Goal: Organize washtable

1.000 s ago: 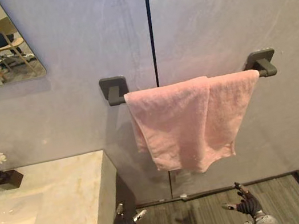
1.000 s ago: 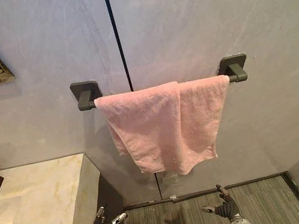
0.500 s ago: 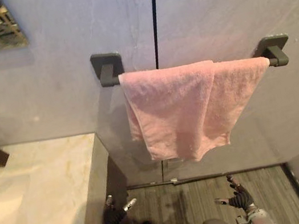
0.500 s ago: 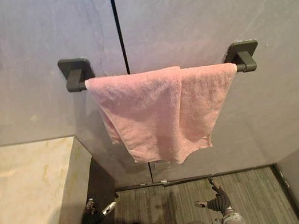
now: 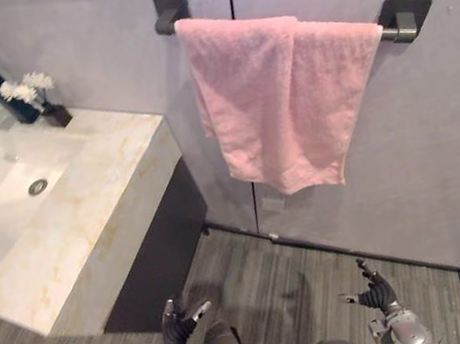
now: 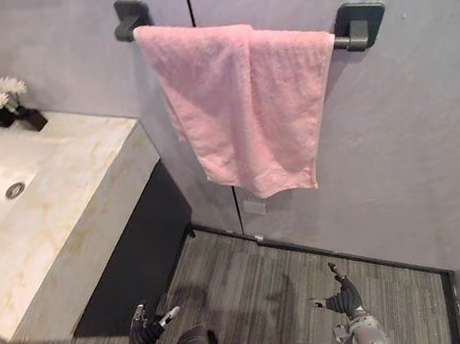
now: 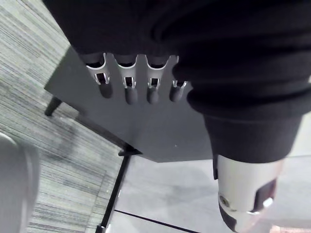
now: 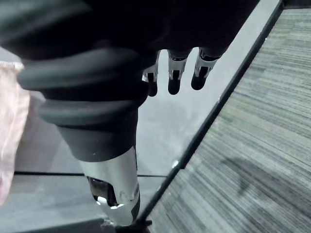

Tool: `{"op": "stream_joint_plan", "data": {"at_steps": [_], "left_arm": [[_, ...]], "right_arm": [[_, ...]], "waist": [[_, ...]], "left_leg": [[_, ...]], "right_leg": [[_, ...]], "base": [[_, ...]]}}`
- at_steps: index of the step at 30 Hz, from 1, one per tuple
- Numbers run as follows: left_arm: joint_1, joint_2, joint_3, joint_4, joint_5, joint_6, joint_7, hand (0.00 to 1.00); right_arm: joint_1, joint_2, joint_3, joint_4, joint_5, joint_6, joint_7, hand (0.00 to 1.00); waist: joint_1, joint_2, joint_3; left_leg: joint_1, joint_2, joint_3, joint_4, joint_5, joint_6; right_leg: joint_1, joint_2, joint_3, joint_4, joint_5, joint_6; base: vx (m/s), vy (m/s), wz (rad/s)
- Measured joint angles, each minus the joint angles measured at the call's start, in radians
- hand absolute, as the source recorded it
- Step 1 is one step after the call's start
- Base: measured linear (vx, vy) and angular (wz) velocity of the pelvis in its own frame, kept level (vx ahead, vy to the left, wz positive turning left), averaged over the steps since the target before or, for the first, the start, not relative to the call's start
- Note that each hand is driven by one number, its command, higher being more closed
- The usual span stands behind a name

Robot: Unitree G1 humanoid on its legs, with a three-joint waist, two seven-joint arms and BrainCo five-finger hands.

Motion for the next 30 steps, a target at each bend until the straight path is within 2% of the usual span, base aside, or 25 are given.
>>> {"op": "stream_joint_plan", "data": {"at_steps": [2, 3, 4, 5, 7, 11, 13, 14, 15, 16, 18, 20, 22, 23, 24, 25, 26, 27, 28, 29, 30], "left_arm": [[-0.036, 0.002, -0.003, 0.028, 0.0, 0.0, -0.001, 0.0], [-0.058, 0.008, -0.011, 0.032, 0.0, 0.0, 0.0, 0.0], [-0.09, 0.026, -0.029, 0.045, 0.0, -0.001, 0.002, 0.0], [-0.116, 0.054, -0.051, 0.057, 0.001, -0.001, 0.002, 0.0], [-0.123, 0.073, -0.056, 0.06, 0.01, -0.001, 0.002, 0.0], [-0.103, 0.108, -0.04, 0.061, 0.039, -0.001, 0.002, 0.0], [-0.097, 0.12, -0.034, 0.062, 0.039, -0.001, 0.002, 0.0], [-0.091, 0.124, -0.028, 0.062, 0.039, -0.001, 0.002, 0.0], [-0.086, 0.125, -0.025, 0.062, 0.039, -0.001, 0.002, 0.0], [-0.076, 0.123, -0.01, 0.063, 0.039, -0.001, 0.002, 0.0], [-0.065, 0.105, 0.007, 0.065, 0.038, -0.001, 0.002, 0.0], [-0.06, 0.093, 0.017, 0.072, 0.032, -0.001, 0.003, 0.0], [-0.053, 0.063, 0.048, 0.083, 0.017, -0.001, 0.004, 0.0], [-0.054, 0.053, 0.052, 0.084, 0.006, -0.001, 0.006, 0.0], [-0.053, 0.031, 0.063, 0.084, -0.006, -0.001, 0.008, 0.0], [-0.053, 0.02, 0.069, 0.084, -0.014, -0.001, 0.009, 0.0], [-0.054, 0.007, 0.083, 0.084, -0.027, -0.001, 0.013, 0.0], [-0.055, 0.002, 0.086, 0.084, -0.041, -0.001, 0.022, 0.0], [-0.053, 0.0, 0.09, 0.085, -0.048, -0.001, 0.033, 0.0], [-0.042, 0.0, 0.091, 0.091, -0.057, -0.001, 0.046, 0.0], [-0.04, 0.001, 0.094, 0.094, -0.06, -0.001, 0.049, 0.0]], "right_arm": [[-0.007, -0.006, -0.025, 0.041, 0.001, -0.003, 0.0, 0.0], [-0.021, -0.01, -0.037, 0.058, 0.003, -0.003, -0.001, 0.0], [-0.045, -0.012, -0.051, 0.081, 0.012, -0.003, -0.003, 0.0], [-0.068, -0.006, -0.063, 0.099, 0.025, -0.003, -0.004, 0.0], [-0.073, -0.002, -0.075, 0.099, 0.032, -0.007, -0.007, 0.0], [-0.107, 0.011, -0.065, 0.127, 0.03, -0.003, -0.007, 0.0], [-0.107, 0.018, -0.054, 0.13, 0.03, 0.006, -0.006, 0.0], [-0.107, 0.026, -0.04, 0.134, 0.029, 0.007, -0.005, 0.0], [-0.103, 0.026, -0.031, 0.137, 0.029, 0.008, -0.004, 0.0], [-0.09, 0.029, -0.028, 0.139, 0.029, 0.009, -0.001, 0.0], [-0.068, 0.03, -0.032, 0.138, 0.03, 0.01, -0.002, 0.0], [-0.064, 0.033, -0.031, 0.138, 0.03, 0.01, -0.003, 0.0], [-0.056, 0.045, -0.03, 0.122, 0.031, 0.007, -0.006, 0.0], [-0.053, 0.046, -0.03, 0.122, 0.031, 0.007, -0.007, 0.0], [-0.039, 0.062, -0.03, 0.105, 0.032, 0.007, -0.008, 0.0], [-0.029, 0.068, -0.031, 0.086, 0.033, 0.007, -0.009, 0.0], [-0.017, 0.08, -0.036, 0.059, 0.041, 0.005, -0.014, 0.0], [-0.016, 0.081, -0.036, 0.048, 0.045, 0.005, -0.023, 0.0], [-0.01, 0.08, -0.036, 0.044, 0.052, 0.001, -0.029, 0.0], [-0.021, 0.076, -0.036, 0.04, 0.053, 0.001, -0.032, 0.0], [-0.031, 0.077, -0.036, 0.04, 0.053, 0.001, -0.034, 0.0]], "waist": [[-0.023, 0.026, -0.017], [-0.042, 0.042, -0.025], [-0.065, 0.056, -0.03], [-0.072, 0.056, -0.028], [-0.071, 0.053, -0.026], [-0.052, 0.036, -0.015], [-0.05, 0.029, -0.009], [-0.049, 0.029, -0.005], [-0.049, 0.029, -0.003], [-0.052, 0.027, -0.002], [-0.049, 0.025, -0.001], [-0.043, 0.024, -0.002], [-0.032, 0.019, -0.003], [-0.025, 0.02, -0.004], [-0.012, 0.017, -0.005], [-0.01, 0.017, -0.005], [-0.004, 0.003, 0.001], [-0.004, 0.001, 0.0], [-0.003, -0.005, -0.001], [0.005, -0.005, -0.004], [0.003, -0.004, -0.006]], "left_leg": [[0.118, 0.044, 0.02, -0.127, 0.001, 0.001], [0.162, 0.059, 0.027, -0.229, 0.03, -0.007], [0.219, 0.043, 0.028, -0.397, 0.033, -0.039], [0.235, 0.033, 0.047, -0.509, 0.031, -0.043], [0.261, 0.017, 0.048, -0.588, 0.026, -0.054], [0.246, -0.056, 0.077, -0.591, 0.025, -0.055], [0.219, -0.076, 0.072, -0.565, 0.025, -0.047], [0.18, -0.082, 0.045, -0.525, 0.012, -0.018], [0.168, -0.084, 0.03, -0.508, 0.006, -0.011], [0.151, -0.089, -0.004, -0.491, -0.009, -0.005], [0.131, -0.107, -0.073, -0.492, -0.008, -0.006], [0.12, -0.123, -0.119, -0.507, -0.007, -0.007], [0.097, -0.149, -0.207, -0.543, 0.005, -0.004], [0.093, -0.153, -0.227, -0.553, 0.011, 0.004], [0.079, -0.155, -0.241, -0.57, 0.029, 0.031], [0.069, -0.153, -0.232, -0.57, 0.047, 0.063], [0.055, -0.146, -0.151, -0.565, 0.086, 0.144], [0.048, -0.134, -0.084, -0.56, 0.104, 0.167], [0.046, -0.108, 0.025, -0.555, 0.14, 0.175], [0.051, -0.088, 0.139, -0.561, 0.184, 0.11], [0.052, -0.095, 0.169, -0.567, 0.2, 0.087]], "right_leg": [[-0.045, -0.005, -0.067, -0.011, 0.035, 0.007], [-0.08, -0.014, -0.102, 0.001, 0.039, 0.013], [-0.124, -0.029, -0.135, 0.014, 0.052, 0.03], [-0.144, -0.035, -0.145, -0.001, 0.09, 0.032], [-0.141, -0.044, -0.141, -0.029, 0.128, 0.052], [-0.14, -0.092, -0.081, -0.111, 0.233, 0.106], [-0.139, -0.105, -0.068, -0.146, 0.269, 0.118], [-0.144, -0.102, -0.02, -0.15, 0.275, 0.128], [-0.143, -0.098, 0.01, -0.145, 0.266, 0.138], [-0.141, -0.081, 0.075, -0.129, 0.227, 0.153], [-0.135, -0.067, 0.109, -0.115, 0.193, 0.155], [-0.13, -0.065, 0.104, -0.115, 0.175, 0.158], [-0.121, -0.07, 0.068, -0.115, 0.157, 0.154], [-0.116, -0.072, 0.052, -0.113, 0.145, 0.154], [-0.097, -0.086, -0.002, -0.113, 0.129, 0.155], [-0.088, -0.097, -0.031, -0.11, 0.119, 0.154], [-0.068, -0.135, -0.088, -0.101, 0.114, 0.151], [-0.051, -0.152, -0.127, -0.097, 0.109, 0.151], [-0.023, -0.175, -0.184, -0.091, 0.113, 0.152], [0.004, -0.195, -0.223, -0.083, 0.111, 0.155], [0.011, -0.2, -0.224, -0.084, 0.111, 0.155]], "base": [[-0.18, 0.087, 1.0], [-0.25, 0.162, 1.24], [-0.31, 0.241, 1.19], [-0.25, 0.236, 0.82], [-0.23, 0.253, 0.28], [-0.25, 0.202, -0.17], [-0.29, 0.13, 0.05], [-0.24, 0.07, 0.27], [-0.23, 0.033, 0.56], [-0.11, -0.019, 0.69], [-0.11, -0.061, 0.88], [-0.06, -0.054, 0.77], [0.0, -0.082, 1.09], [0.05, -0.097, 1.45], [0.05, -0.052, 1.27], [0.09, -0.028, 1.72], [0.06, 0.034, 1.42], [0.12, 0.076, 1.69], [0.16, 0.118, 1.6], [0.19, 0.127, 1.42], [0.24, 0.166, 1.33]]}}
